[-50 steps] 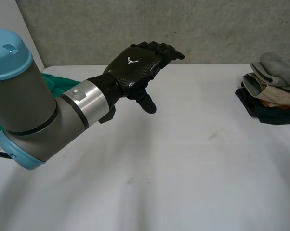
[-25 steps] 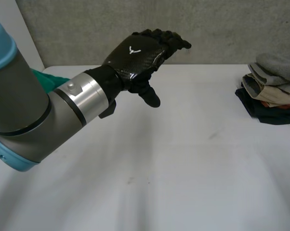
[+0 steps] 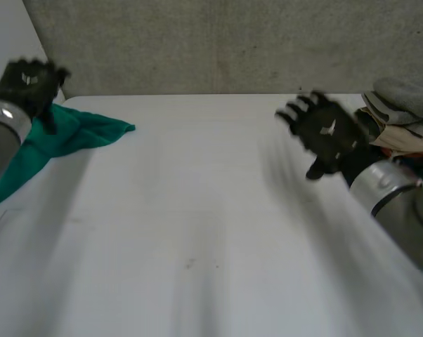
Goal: Fold the laundry.
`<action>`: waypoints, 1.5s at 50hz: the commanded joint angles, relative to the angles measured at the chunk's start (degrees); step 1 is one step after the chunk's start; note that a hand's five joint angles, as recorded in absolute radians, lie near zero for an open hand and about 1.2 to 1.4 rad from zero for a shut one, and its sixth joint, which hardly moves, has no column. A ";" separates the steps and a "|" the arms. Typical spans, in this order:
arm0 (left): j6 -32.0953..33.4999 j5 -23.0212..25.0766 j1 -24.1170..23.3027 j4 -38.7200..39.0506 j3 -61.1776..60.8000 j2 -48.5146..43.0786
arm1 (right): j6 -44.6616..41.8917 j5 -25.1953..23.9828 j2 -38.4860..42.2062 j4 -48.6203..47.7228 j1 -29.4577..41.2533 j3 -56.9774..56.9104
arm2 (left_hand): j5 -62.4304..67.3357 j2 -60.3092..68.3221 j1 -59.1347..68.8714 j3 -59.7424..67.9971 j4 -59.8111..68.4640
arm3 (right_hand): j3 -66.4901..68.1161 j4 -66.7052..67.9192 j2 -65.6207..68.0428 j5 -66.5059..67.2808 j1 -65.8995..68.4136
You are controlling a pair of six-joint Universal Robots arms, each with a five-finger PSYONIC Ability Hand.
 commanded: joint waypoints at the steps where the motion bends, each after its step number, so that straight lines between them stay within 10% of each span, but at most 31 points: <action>1: 8.86 0.93 4.15 4.51 6.69 -15.23 | -3.53 4.26 2.69 1.43 1.33 2.64 | -0.07 0.98 0.72 0.72 1.08 | -2.16 -2.00 -2.12 -2.72 -3.19; 16: 9.30 6.38 7.06 10.23 23.21 -35.62 | -3.27 4.35 3.75 0.99 0.54 5.11 | 9.85 10.90 10.64 10.64 11.00 | -2.16 -2.00 -2.12 -2.72 -3.19; 44: 9.39 8.58 7.76 13.74 34.11 -43.36 | -3.35 3.73 3.75 0.99 0.54 4.75 | 24.48 25.53 25.27 25.27 25.63 | -2.16 -2.00 -2.12 -2.72 -3.19; 53: 9.39 8.67 8.20 13.83 36.40 -44.59 | -3.62 3.82 3.84 0.99 0.63 4.58 | 67.19 68.24 67.98 67.98 68.34 | -2.16 -2.00 -2.12 -2.72 -3.19; 71: 2.09 8.84 7.41 18.76 21.81 -27.28 | -3.44 4.00 3.75 1.16 0.54 4.58 | 67.19 68.24 67.98 67.98 68.34 | -2.16 -2.00 -2.12 -2.72 -3.19; 75: 2.36 8.58 7.76 16.91 22.07 -30.17 | -3.44 3.91 3.84 1.25 0.63 4.58 | 2.68 3.73 3.46 3.47 3.83 | -2.16 -2.00 -2.12 -2.72 -3.19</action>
